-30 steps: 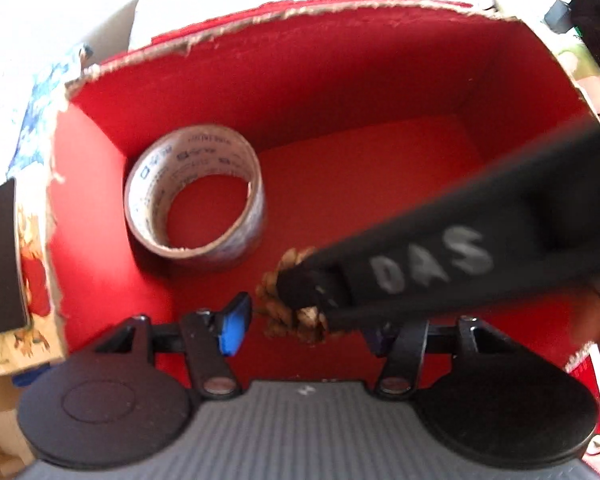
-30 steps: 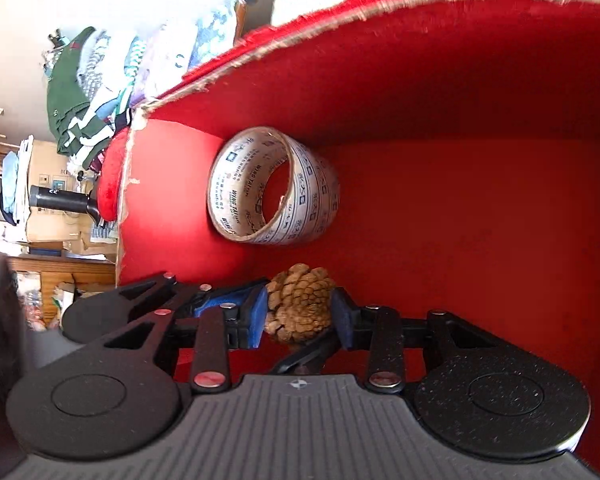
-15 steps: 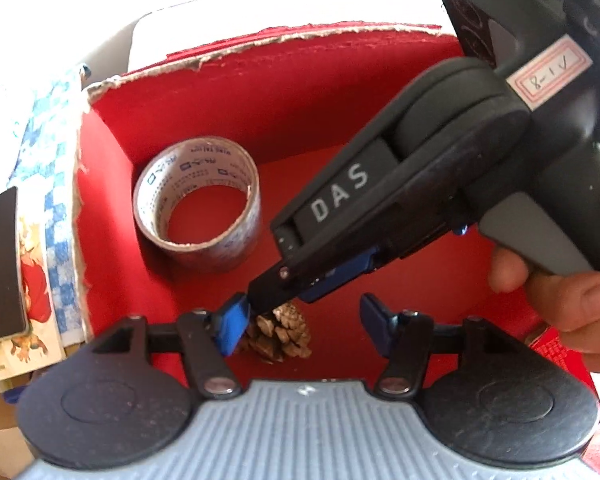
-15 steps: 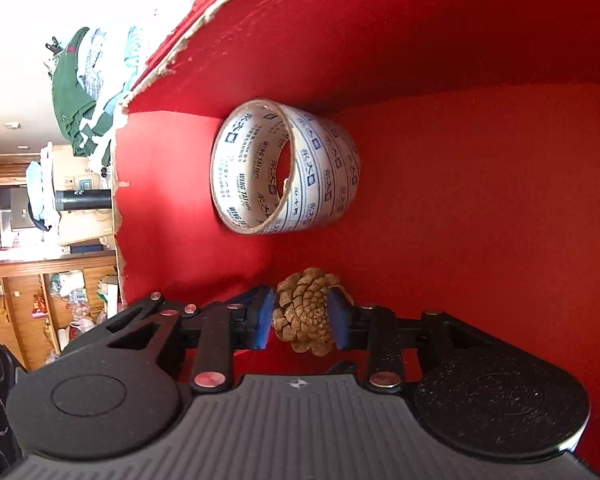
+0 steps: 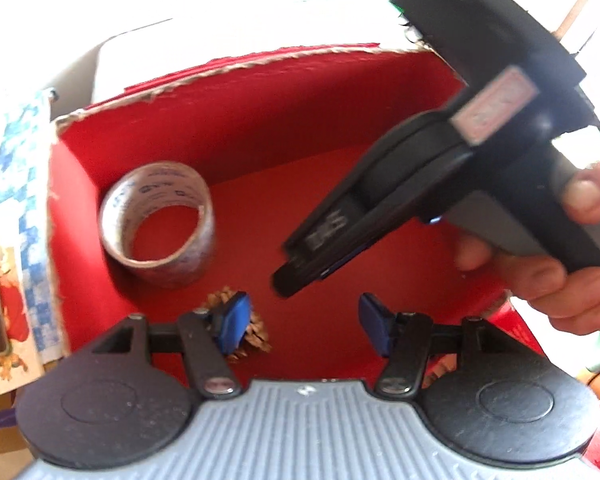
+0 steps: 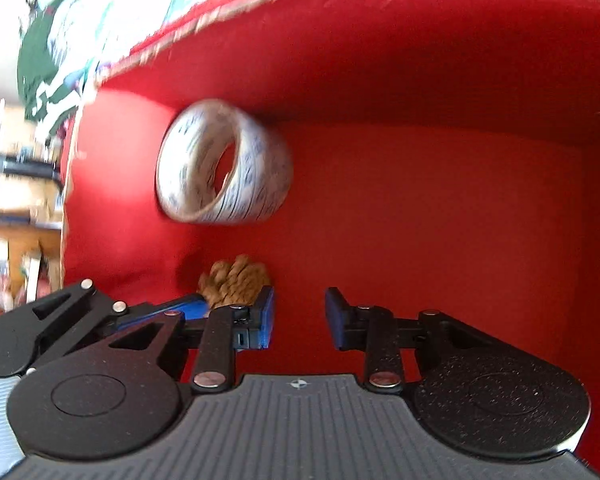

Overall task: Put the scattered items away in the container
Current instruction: 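Open the right tool to drop the pine cone inside the box, then raise the open right tool up out of the box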

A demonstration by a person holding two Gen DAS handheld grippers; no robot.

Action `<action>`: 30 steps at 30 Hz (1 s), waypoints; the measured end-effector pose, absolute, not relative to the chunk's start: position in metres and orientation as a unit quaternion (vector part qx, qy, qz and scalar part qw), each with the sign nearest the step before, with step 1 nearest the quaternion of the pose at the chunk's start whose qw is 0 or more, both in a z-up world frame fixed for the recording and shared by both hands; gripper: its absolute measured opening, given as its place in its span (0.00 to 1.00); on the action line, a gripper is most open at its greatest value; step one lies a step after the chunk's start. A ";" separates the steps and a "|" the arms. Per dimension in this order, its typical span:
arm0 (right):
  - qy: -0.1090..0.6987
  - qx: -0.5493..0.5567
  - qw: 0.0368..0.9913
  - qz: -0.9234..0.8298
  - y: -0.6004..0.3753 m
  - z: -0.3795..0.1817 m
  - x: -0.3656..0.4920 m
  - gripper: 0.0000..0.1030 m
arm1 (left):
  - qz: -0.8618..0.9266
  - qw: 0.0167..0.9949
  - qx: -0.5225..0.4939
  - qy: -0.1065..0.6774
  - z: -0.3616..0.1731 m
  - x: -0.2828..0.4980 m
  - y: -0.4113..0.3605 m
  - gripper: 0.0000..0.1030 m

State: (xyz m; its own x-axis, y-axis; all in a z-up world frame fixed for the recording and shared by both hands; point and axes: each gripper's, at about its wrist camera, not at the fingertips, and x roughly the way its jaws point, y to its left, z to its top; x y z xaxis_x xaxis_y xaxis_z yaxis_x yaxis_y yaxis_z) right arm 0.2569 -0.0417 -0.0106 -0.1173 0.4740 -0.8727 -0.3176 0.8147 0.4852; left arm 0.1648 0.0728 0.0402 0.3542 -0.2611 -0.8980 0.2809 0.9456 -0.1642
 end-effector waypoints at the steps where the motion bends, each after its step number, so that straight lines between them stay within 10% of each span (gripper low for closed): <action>1: 0.687 0.048 0.662 0.296 -0.038 -0.013 0.257 0.30 | -0.164 0.821 0.007 0.546 0.040 0.168 0.071 0.60; 30: 0.673 0.023 0.659 0.335 -0.013 -0.038 0.268 0.38 | -0.131 0.825 -0.024 0.550 0.019 0.188 0.087 0.64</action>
State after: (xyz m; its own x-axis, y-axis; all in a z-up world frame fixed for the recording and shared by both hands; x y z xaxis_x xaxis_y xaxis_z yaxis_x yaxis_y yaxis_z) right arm 0.2678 -0.0134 -0.0382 -0.1306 0.4723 -0.8717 -0.4113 0.7742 0.4811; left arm 0.1879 0.0872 0.0190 0.3609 -0.2432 -0.9004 0.1901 0.9643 -0.1843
